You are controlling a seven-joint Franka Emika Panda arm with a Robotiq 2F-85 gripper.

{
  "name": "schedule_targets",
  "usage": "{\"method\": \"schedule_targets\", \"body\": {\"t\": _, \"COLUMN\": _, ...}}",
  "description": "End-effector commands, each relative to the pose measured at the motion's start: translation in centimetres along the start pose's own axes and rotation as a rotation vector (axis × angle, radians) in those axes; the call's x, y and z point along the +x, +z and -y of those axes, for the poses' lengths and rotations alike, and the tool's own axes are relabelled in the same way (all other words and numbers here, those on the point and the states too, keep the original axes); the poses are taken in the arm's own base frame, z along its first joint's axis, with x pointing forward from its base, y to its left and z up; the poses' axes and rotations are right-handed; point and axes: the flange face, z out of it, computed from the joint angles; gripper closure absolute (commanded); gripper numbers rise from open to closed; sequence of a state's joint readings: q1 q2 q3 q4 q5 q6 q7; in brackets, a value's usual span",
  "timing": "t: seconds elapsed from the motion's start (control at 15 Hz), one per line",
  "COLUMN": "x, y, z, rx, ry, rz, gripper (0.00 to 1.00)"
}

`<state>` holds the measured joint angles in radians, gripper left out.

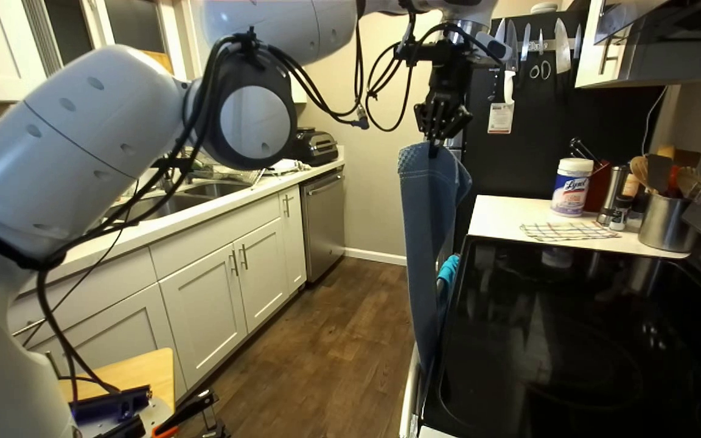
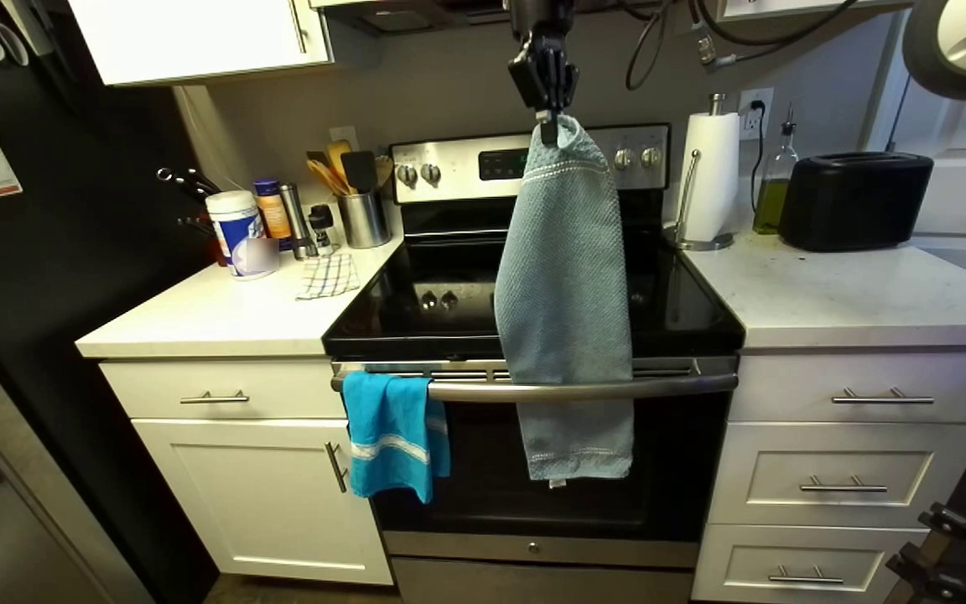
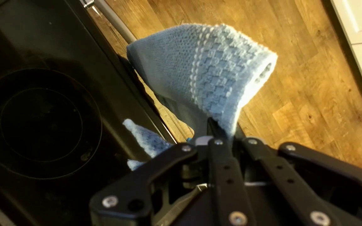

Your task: Move the light blue towel from the stove top to the oven handle

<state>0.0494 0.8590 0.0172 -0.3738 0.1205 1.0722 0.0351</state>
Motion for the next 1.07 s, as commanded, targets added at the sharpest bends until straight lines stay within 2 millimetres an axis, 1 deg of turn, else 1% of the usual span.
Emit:
{"method": "schedule_targets", "body": {"t": 0.0, "x": -0.2, "y": 2.0, "z": 1.3, "rx": -0.043, "ry": -0.089, "rz": 0.092, "gripper": 0.98}}
{"method": "schedule_targets", "body": {"t": 0.2, "x": -0.2, "y": 4.7, "z": 4.1, "rx": -0.086, "ry": -0.188, "rz": 0.196, "gripper": 0.98}}
{"method": "schedule_targets", "body": {"t": 0.33, "x": -0.2, "y": 7.0, "z": 6.5, "rx": -0.120, "ry": -0.250, "rz": 0.272, "gripper": 0.98}}
{"method": "schedule_targets", "body": {"t": 0.6, "x": -0.4, "y": 11.5, "z": 11.9, "rx": -0.203, "ry": -0.375, "rz": 0.390, "gripper": 0.98}}
{"method": "schedule_targets", "body": {"t": 0.73, "x": -0.5, "y": 13.5, "z": 14.4, "rx": -0.231, "ry": -0.429, "rz": 0.425, "gripper": 0.98}}
{"method": "schedule_targets", "body": {"t": 1.0, "x": -1.2, "y": 17.5, "z": 20.3, "rx": -0.289, "ry": -0.524, "rz": 0.471, "gripper": 0.98}}
